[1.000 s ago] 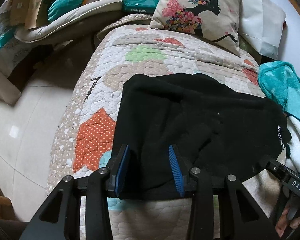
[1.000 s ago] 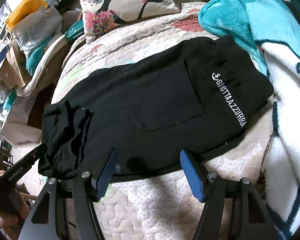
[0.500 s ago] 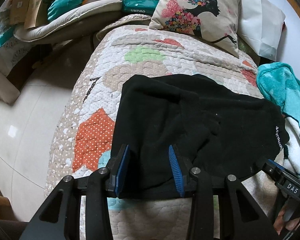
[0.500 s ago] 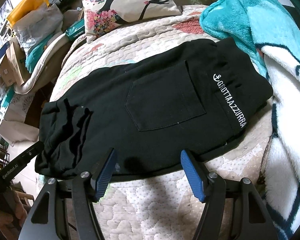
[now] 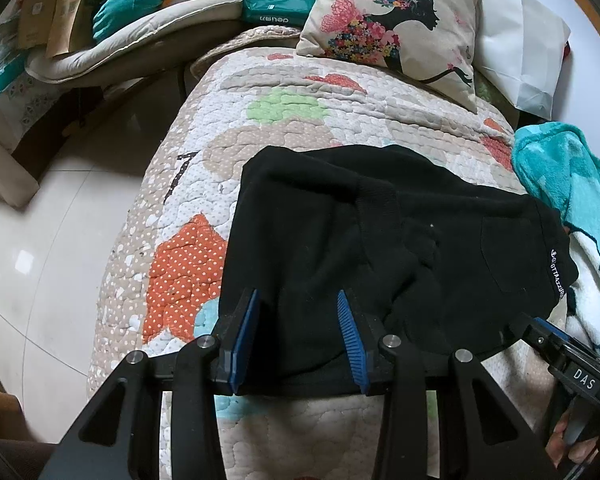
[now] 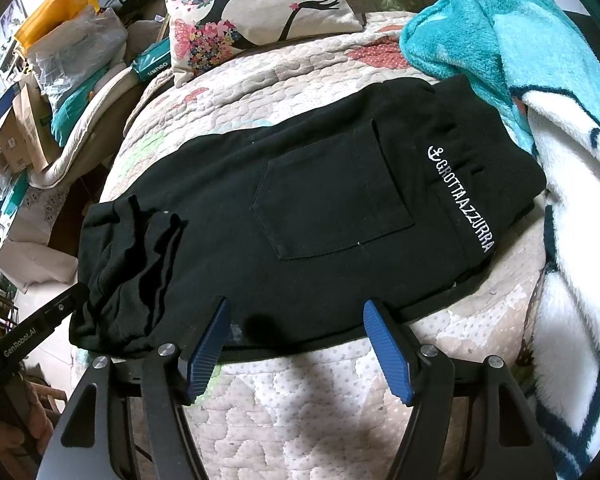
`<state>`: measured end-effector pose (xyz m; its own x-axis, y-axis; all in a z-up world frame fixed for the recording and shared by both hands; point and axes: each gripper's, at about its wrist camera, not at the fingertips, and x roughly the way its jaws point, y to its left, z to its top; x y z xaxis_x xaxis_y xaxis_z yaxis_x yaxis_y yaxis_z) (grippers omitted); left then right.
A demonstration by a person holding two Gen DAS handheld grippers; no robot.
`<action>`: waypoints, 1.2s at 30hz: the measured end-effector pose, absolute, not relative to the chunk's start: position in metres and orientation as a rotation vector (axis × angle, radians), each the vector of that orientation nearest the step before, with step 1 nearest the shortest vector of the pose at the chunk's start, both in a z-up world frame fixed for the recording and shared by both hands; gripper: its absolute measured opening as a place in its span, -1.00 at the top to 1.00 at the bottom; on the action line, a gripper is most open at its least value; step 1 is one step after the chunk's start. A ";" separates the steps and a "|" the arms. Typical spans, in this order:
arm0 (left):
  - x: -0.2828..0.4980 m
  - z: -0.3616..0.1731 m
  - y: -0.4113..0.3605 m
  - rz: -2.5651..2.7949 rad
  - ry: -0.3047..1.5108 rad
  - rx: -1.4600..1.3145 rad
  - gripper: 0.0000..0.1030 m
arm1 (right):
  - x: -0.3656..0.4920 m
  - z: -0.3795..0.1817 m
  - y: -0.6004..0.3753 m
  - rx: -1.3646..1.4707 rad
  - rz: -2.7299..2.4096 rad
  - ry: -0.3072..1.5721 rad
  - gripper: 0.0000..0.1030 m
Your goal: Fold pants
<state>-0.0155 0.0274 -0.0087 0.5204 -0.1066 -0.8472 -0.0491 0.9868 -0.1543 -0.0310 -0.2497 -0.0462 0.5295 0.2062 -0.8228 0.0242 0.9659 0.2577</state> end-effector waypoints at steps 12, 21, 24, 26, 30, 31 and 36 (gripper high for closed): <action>-0.012 -0.010 0.027 -0.042 1.041 -0.175 0.23 | -0.031 -0.044 -0.252 0.245 0.094 0.998 -0.44; -0.008 -0.007 0.026 -0.083 1.042 -0.190 0.12 | -0.039 -0.020 -0.280 0.264 -0.033 0.897 -0.44; -0.004 -0.006 0.019 -0.126 1.065 -0.174 0.11 | -0.040 -0.018 -0.305 0.353 -0.095 0.876 -0.44; 0.000 0.003 0.012 -0.168 1.063 -0.158 0.11 | -0.040 -0.019 -0.320 0.418 -0.122 0.875 -0.44; 0.017 0.031 -0.018 -0.246 1.013 -0.098 -0.02 | -0.039 -0.023 -0.336 0.501 -0.132 0.875 -0.44; 0.024 0.038 -0.032 -0.278 1.005 -0.063 -0.03 | -0.038 -0.026 -0.338 0.530 -0.129 0.882 -0.44; 0.066 0.051 -0.107 -0.411 1.010 0.053 -0.06 | -0.037 -0.041 -0.351 0.639 -0.146 0.906 -0.44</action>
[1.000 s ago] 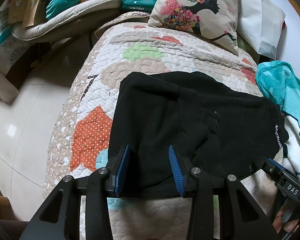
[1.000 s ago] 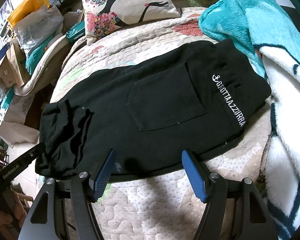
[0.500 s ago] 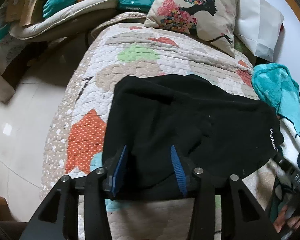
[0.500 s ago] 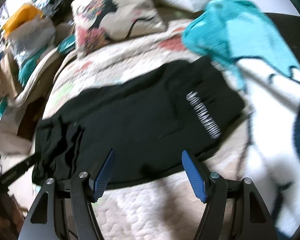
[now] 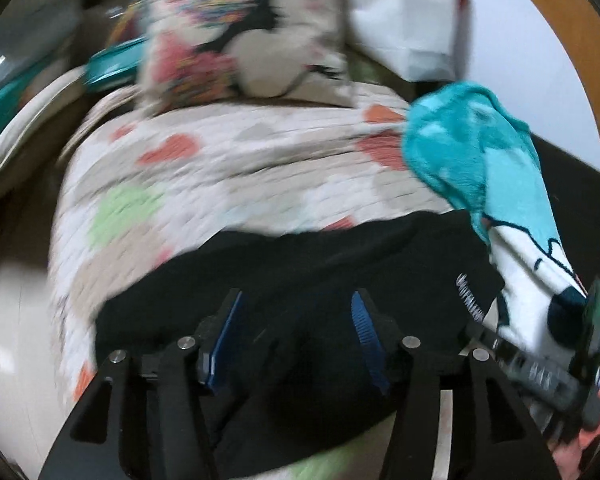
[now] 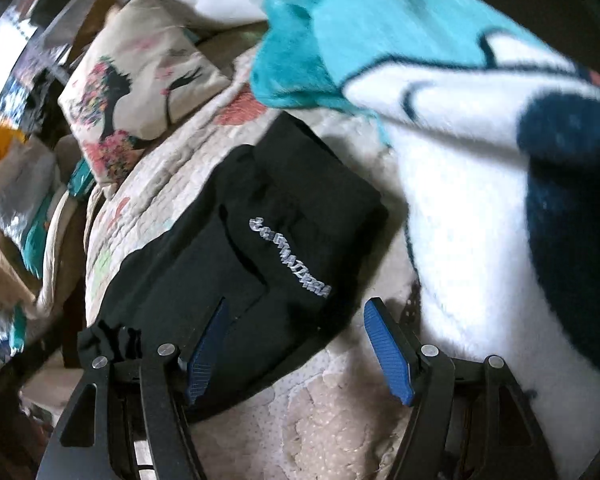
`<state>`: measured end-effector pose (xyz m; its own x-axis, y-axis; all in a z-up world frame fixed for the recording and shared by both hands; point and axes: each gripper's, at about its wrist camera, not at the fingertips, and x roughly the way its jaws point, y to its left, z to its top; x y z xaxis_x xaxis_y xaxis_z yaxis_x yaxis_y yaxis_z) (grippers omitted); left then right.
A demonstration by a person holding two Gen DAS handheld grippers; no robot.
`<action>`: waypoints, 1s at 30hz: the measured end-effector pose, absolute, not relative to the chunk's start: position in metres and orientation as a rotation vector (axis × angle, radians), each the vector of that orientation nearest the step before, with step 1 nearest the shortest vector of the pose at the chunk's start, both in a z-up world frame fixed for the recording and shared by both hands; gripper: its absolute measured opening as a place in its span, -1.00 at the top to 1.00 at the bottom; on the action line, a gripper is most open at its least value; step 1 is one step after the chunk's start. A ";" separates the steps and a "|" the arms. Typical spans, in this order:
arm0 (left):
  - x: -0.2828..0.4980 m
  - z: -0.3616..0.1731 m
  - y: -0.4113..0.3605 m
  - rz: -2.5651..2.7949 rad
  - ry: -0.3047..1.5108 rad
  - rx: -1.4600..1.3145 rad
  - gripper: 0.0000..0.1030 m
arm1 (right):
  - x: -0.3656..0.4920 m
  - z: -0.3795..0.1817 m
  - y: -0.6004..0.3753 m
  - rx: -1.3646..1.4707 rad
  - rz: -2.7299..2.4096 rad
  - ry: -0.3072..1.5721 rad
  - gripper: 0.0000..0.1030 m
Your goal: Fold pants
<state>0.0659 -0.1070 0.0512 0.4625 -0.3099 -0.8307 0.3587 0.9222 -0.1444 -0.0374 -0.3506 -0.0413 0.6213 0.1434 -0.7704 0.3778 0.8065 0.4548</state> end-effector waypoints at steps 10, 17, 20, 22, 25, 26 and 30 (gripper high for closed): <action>0.127 0.016 -0.236 -0.647 1.087 0.170 -0.06 | -0.036 -0.047 -0.358 0.664 -0.164 0.894 -0.44; 0.153 -0.009 -0.284 -0.813 1.155 0.156 -0.06 | -0.027 -0.053 -0.364 0.678 -0.182 0.871 -0.44; 0.158 -0.015 -0.295 -0.879 1.188 0.141 -0.08 | -0.025 -0.054 -0.365 0.694 -0.186 0.861 -0.44; 0.159 -0.019 -0.304 -0.932 1.222 0.139 -0.20 | -0.022 -0.054 -0.366 0.700 -0.187 0.856 -0.44; 0.149 -0.029 -0.321 -0.961 1.243 0.208 -0.43 | -0.019 -0.054 -0.365 0.702 -0.187 0.846 -0.44; 0.145 -0.031 -0.326 -0.951 1.236 0.250 -0.43 | -0.016 -0.055 -0.364 0.697 -0.181 0.847 -0.44; 0.127 -0.030 -0.339 -0.859 1.165 0.451 0.37 | -0.007 -0.059 -0.363 0.684 -0.159 0.870 -0.44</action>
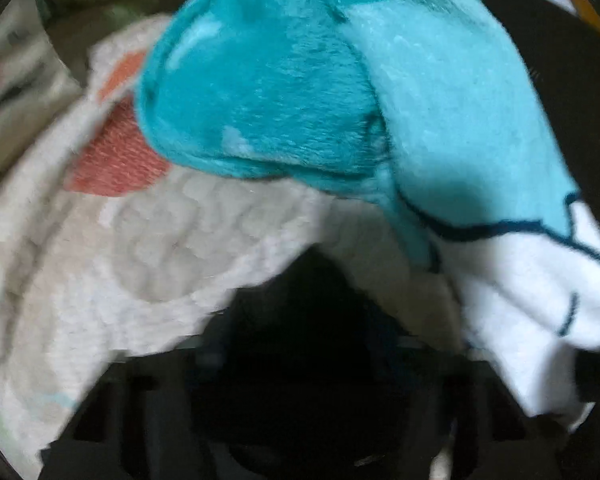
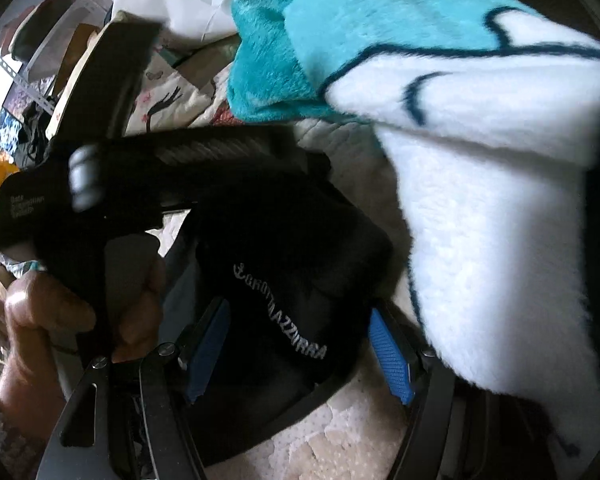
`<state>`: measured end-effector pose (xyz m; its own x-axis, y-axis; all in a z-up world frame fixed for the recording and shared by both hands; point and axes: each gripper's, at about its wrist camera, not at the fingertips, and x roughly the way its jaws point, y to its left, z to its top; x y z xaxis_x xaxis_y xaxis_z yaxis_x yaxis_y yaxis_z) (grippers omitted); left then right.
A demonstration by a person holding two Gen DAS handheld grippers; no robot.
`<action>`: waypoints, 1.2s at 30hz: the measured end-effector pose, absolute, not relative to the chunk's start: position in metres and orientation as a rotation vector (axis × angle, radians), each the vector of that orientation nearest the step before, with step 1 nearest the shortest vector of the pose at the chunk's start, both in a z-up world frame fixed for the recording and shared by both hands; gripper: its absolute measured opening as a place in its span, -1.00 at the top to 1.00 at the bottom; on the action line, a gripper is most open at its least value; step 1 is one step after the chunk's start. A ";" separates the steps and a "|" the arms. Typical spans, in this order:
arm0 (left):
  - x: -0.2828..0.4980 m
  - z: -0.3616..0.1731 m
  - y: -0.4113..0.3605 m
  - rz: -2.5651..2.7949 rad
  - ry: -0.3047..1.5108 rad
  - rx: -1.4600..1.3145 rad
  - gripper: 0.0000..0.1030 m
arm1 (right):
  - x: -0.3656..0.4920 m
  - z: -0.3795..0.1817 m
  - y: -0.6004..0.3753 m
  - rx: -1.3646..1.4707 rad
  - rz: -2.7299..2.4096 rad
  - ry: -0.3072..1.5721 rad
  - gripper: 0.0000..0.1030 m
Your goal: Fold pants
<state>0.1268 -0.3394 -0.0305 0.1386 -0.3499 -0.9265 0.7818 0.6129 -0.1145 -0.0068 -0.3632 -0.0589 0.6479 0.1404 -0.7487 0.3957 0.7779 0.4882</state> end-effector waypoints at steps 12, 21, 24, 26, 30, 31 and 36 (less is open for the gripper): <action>0.120 0.013 -0.285 -0.846 1.141 0.238 0.73 | -0.005 -0.040 -0.359 0.665 -0.060 0.867 0.56; 0.124 0.054 -0.221 -0.800 1.074 0.117 0.73 | -0.012 0.000 -0.323 0.495 0.048 0.770 0.63; 0.119 0.068 -0.198 -0.788 1.053 0.068 0.73 | -0.019 0.016 -0.308 0.437 0.102 0.743 0.65; 0.116 0.077 -0.176 -0.772 1.041 0.024 0.73 | -0.018 0.024 -0.295 0.395 0.135 0.730 0.65; 0.110 0.086 -0.134 -0.736 1.029 -0.050 0.73 | -0.023 0.036 -0.264 0.307 0.210 0.721 0.66; 0.107 0.086 -0.117 -0.720 1.027 -0.077 0.73 | -0.023 0.039 -0.254 0.280 0.233 0.723 0.66; 0.098 0.072 -0.053 -0.640 1.041 -0.200 0.73 | -0.019 0.041 -0.209 0.173 0.330 0.756 0.67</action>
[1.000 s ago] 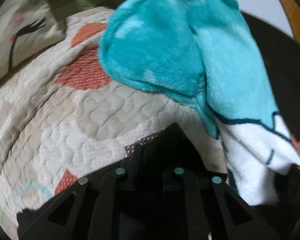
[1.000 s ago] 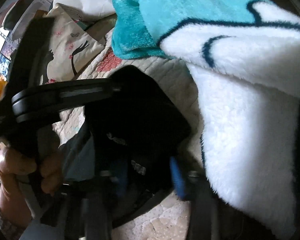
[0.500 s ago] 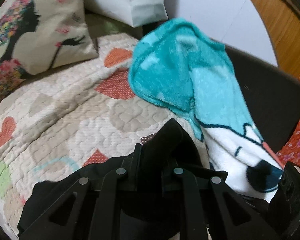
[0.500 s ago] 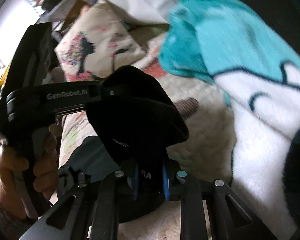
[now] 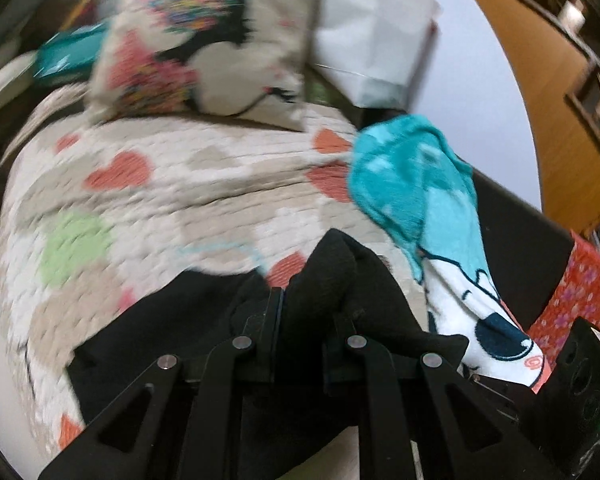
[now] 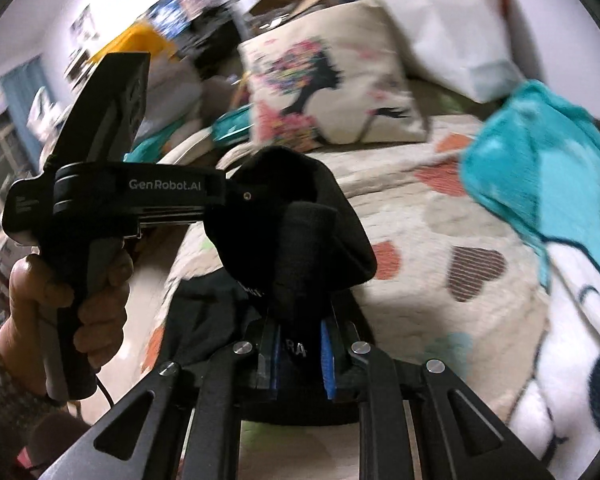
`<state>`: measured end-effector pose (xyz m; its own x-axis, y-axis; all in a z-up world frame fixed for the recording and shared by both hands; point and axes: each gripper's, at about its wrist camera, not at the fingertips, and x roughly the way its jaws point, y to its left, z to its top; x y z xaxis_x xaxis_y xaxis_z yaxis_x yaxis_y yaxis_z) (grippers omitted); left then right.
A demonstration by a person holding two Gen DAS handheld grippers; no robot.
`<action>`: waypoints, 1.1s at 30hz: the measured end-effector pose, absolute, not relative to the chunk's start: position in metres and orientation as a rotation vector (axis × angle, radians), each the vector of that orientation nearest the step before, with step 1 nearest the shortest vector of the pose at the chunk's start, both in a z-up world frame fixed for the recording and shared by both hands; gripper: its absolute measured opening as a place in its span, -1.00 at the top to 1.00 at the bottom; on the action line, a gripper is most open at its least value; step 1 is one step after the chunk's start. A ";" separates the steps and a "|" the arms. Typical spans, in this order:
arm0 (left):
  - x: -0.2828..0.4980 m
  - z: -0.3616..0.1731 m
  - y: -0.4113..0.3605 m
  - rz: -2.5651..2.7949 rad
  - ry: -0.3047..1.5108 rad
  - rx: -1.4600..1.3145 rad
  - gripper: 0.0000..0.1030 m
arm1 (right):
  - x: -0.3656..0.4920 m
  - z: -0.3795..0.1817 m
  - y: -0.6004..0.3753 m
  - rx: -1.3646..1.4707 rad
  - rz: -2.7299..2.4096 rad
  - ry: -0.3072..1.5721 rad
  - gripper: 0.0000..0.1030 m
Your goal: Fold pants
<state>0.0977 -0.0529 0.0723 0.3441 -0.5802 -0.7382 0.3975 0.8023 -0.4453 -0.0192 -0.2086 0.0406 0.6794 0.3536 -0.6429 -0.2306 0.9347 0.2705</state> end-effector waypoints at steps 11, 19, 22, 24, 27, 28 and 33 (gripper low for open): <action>0.085 0.018 0.058 -0.483 1.080 -0.439 0.69 | -0.017 0.018 -0.093 -0.119 0.492 0.824 0.68; 0.081 0.006 0.086 -0.307 1.145 -0.383 0.51 | -0.024 -0.018 -0.044 -0.258 0.545 0.889 0.62; 0.080 0.000 0.102 -0.213 1.202 -0.372 0.26 | -0.024 -0.028 -0.041 -0.254 0.558 0.917 0.60; 0.080 -0.005 0.116 -0.184 1.229 -0.431 0.12 | -0.021 -0.030 -0.043 -0.233 0.562 0.933 0.60; 0.079 -0.009 0.130 -0.197 1.263 -0.537 0.10 | -0.019 -0.024 -0.048 -0.208 0.573 0.945 0.57; 0.078 -0.010 0.133 -0.202 1.269 -0.567 0.10 | -0.020 -0.022 -0.050 -0.201 0.579 0.947 0.52; 0.074 -0.007 0.139 -0.188 1.288 -0.602 0.08 | -0.036 -0.005 -0.069 -0.121 0.626 0.927 -0.54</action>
<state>0.0743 0.1389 -0.0068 0.2889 -0.4558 -0.8419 -0.1955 0.8328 -0.5180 -0.0361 -0.0692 -0.0050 0.4382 0.4513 -0.7774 -0.5523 0.8175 0.1633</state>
